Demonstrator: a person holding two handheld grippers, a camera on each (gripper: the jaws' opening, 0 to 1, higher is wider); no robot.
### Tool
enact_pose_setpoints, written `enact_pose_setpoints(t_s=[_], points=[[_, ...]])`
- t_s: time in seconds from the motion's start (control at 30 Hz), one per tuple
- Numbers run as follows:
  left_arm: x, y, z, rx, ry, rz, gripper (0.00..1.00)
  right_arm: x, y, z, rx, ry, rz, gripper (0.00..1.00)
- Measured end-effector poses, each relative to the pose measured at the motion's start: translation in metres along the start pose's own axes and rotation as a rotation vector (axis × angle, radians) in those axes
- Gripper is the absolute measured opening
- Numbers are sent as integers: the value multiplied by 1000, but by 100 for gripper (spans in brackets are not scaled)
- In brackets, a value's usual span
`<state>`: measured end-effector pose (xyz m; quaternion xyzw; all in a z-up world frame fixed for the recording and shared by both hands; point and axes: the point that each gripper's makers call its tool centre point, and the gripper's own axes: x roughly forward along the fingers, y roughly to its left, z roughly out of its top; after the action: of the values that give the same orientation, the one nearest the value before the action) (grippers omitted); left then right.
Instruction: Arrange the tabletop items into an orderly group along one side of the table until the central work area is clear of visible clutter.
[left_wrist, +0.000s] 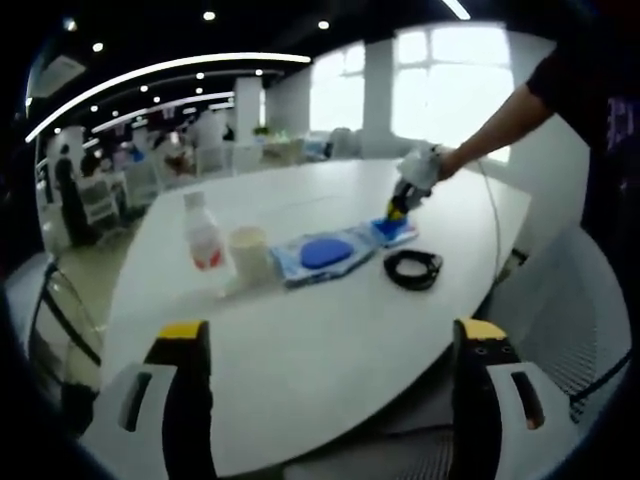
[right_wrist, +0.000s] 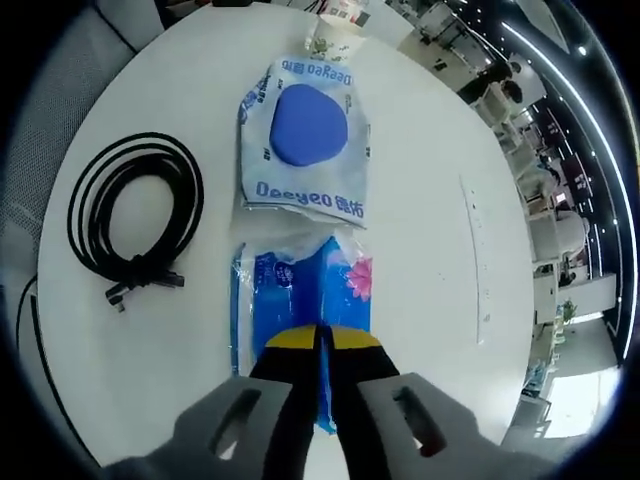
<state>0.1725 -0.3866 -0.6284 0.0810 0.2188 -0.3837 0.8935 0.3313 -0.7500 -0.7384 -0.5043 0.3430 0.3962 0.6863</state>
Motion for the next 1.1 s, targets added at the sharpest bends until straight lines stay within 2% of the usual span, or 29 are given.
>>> enact_pose_setpoints(t_s=[0.23,0.47,0.5,0.67,0.73,0.8,1.1], points=[[0,-1,0,4,8,-5,97,-1,0,3,6,-8,-9,7],[0,0,-1,6,9,-4,96,-4,2,18,34,-51,-19,15],[0,0,-2,8,12,-4,96,-7,3,28,67,-94,-26,17],[0,-1,-1,8,9,-7,96,-16,10,40,118,-136,-31,23],[0,-1,-1,12,6,-9,96,-20,15,45,163,-163,-33,25],[0,-2,-1,11,6,-10,96,-21,20,48,221,-181,-32,28],[0,-2,-1,16,-3,-16,96,-21,39,51,294,-217,-28,32]])
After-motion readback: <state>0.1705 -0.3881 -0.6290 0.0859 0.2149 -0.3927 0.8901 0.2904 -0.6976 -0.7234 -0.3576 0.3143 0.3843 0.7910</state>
